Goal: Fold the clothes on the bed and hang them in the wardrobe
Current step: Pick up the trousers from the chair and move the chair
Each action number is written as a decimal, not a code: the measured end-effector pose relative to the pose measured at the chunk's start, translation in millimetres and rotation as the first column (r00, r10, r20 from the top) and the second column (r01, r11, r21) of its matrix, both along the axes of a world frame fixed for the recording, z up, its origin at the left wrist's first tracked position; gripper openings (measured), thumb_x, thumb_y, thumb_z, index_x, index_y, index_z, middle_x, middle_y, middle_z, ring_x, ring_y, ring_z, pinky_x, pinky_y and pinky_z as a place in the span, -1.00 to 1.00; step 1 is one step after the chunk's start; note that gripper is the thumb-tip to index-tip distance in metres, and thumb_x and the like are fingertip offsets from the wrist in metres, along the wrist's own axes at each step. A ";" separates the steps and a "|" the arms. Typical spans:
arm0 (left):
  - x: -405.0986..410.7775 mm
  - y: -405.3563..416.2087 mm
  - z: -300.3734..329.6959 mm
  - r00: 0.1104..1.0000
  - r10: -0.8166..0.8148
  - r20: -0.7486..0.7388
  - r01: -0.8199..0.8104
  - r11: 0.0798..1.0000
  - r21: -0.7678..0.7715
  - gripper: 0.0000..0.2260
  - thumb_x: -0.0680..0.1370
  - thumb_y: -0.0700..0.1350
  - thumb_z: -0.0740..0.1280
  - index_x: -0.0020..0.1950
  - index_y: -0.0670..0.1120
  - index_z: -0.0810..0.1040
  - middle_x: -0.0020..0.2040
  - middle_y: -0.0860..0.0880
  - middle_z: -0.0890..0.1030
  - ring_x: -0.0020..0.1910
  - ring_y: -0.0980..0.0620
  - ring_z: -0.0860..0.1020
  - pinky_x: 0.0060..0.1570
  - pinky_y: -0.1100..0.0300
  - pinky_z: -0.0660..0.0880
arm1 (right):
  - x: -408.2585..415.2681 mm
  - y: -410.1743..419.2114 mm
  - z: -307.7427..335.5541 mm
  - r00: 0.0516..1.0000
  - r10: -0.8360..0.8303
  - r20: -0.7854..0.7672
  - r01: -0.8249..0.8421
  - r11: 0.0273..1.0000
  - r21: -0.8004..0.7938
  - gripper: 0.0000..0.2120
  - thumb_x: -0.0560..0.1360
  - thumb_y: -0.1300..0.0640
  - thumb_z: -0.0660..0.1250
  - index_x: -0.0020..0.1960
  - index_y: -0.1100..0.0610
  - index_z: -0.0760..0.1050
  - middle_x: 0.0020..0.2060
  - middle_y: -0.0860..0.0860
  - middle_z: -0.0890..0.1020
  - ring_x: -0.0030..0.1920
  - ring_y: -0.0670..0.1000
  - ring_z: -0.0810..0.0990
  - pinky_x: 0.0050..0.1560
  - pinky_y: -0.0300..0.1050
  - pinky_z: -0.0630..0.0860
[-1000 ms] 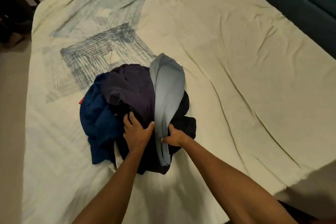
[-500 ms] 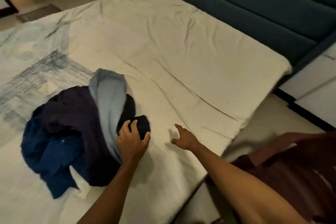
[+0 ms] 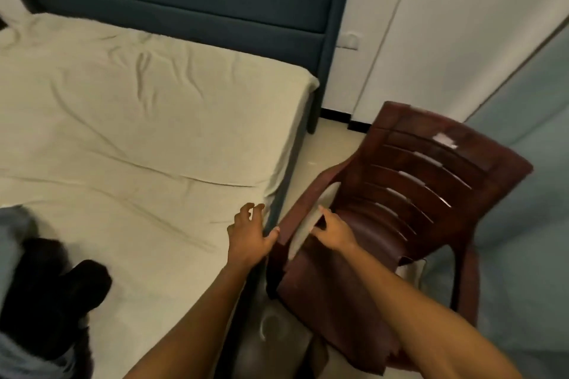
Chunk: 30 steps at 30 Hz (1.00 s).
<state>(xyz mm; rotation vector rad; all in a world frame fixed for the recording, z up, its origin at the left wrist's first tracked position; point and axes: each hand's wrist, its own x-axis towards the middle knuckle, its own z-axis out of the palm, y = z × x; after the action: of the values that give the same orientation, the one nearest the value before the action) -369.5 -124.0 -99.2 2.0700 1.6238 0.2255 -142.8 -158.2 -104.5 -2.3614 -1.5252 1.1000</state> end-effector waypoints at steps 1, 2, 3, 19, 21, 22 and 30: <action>22.6 -1.1 2.1 0.999 -0.038 -0.013 0.038 0.999 -0.012 -0.28 0.43 0.34 0.12 0.50 -0.02 0.32 0.46 -0.10 0.31 0.39 -0.15 0.35 0.25 -0.13 0.39 | 22.6 -8.3 0.7 1.000 -0.029 0.012 0.029 1.000 -0.005 -0.30 0.58 -0.11 0.31 0.61 0.01 0.09 0.55 0.07 0.28 0.49 0.15 0.33 0.40 0.02 0.35; 43.4 -2.3 4.0 0.997 -0.071 -0.020 0.070 0.997 -0.020 -0.27 0.42 0.35 0.11 0.49 -0.02 0.31 0.46 -0.10 0.31 0.39 -0.15 0.35 0.25 -0.13 0.39 | 43.5 -16.1 0.6 0.998 -0.061 0.017 0.061 0.998 -0.006 -0.30 0.59 -0.12 0.30 0.61 0.00 0.08 0.55 0.07 0.27 0.50 0.15 0.31 0.41 0.03 0.35; 59.1 -3.9 4.6 0.995 -0.093 -0.024 0.093 0.995 -0.029 -0.27 0.42 0.35 0.11 0.49 -0.02 0.31 0.46 -0.10 0.30 0.39 -0.16 0.34 0.27 -0.14 0.38 | 59.1 -23.1 0.8 0.996 -0.088 0.023 0.088 0.996 -0.012 -0.30 0.59 -0.12 0.30 0.61 -0.01 0.07 0.55 0.07 0.26 0.50 0.16 0.30 0.42 0.05 0.34; 9.0 -64.2 24.8 0.971 0.234 -0.046 -0.236 0.971 -0.036 -0.33 0.47 0.31 0.16 0.51 0.02 0.32 0.50 -0.08 0.30 0.43 -0.12 0.32 0.30 -0.10 0.33 | 0.3 -9.8 7.8 0.953 0.302 0.003 -0.302 0.953 -0.002 -0.37 0.59 -0.09 0.31 0.57 0.05 0.20 0.49 0.10 0.37 0.47 0.15 0.34 0.39 0.01 0.33; -25.8 -86.5 22.9 0.942 0.334 -0.038 -0.335 0.942 -0.024 -0.41 0.53 0.26 0.25 0.49 0.03 0.34 0.49 -0.07 0.31 0.42 -0.11 0.33 0.29 -0.07 0.34 | -38.6 -11.3 7.3 0.913 0.408 -0.002 -0.408 0.913 -0.001 -0.39 0.58 -0.10 0.32 0.54 0.09 0.26 0.47 0.11 0.40 0.45 0.14 0.38 0.39 -0.01 0.35; -43.9 -99.8 22.4 0.923 0.384 -0.034 -0.384 0.923 -0.017 -0.44 0.55 0.23 0.28 0.49 0.03 0.35 0.49 -0.06 0.31 0.42 -0.10 0.34 0.28 -0.06 0.34 | -59.4 -13.9 6.7 0.889 0.458 0.002 -0.458 0.889 -0.003 -0.41 0.58 -0.10 0.32 0.53 0.10 0.29 0.45 0.12 0.42 0.43 0.15 0.40 0.39 -0.01 0.36; -170.0 -235.7 15.2 0.756 0.654 -0.030 -0.655 0.755 -0.041 -0.54 0.58 0.17 0.27 0.42 0.00 0.42 0.43 -0.02 0.36 0.38 -0.08 0.35 0.27 -0.05 0.33 | -210.3 -87.9 15.2 0.689 0.724 -0.024 -0.724 0.690 0.017 -0.49 0.60 -0.10 0.28 0.47 0.09 0.35 0.39 0.12 0.49 0.36 0.15 0.47 0.30 -0.04 0.39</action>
<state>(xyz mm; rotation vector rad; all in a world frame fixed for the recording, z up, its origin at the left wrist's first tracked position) -539.5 -359.8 -84.0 1.3778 2.2903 0.3990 -353.1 -246.0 -89.3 -1.6977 -2.5502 1.2165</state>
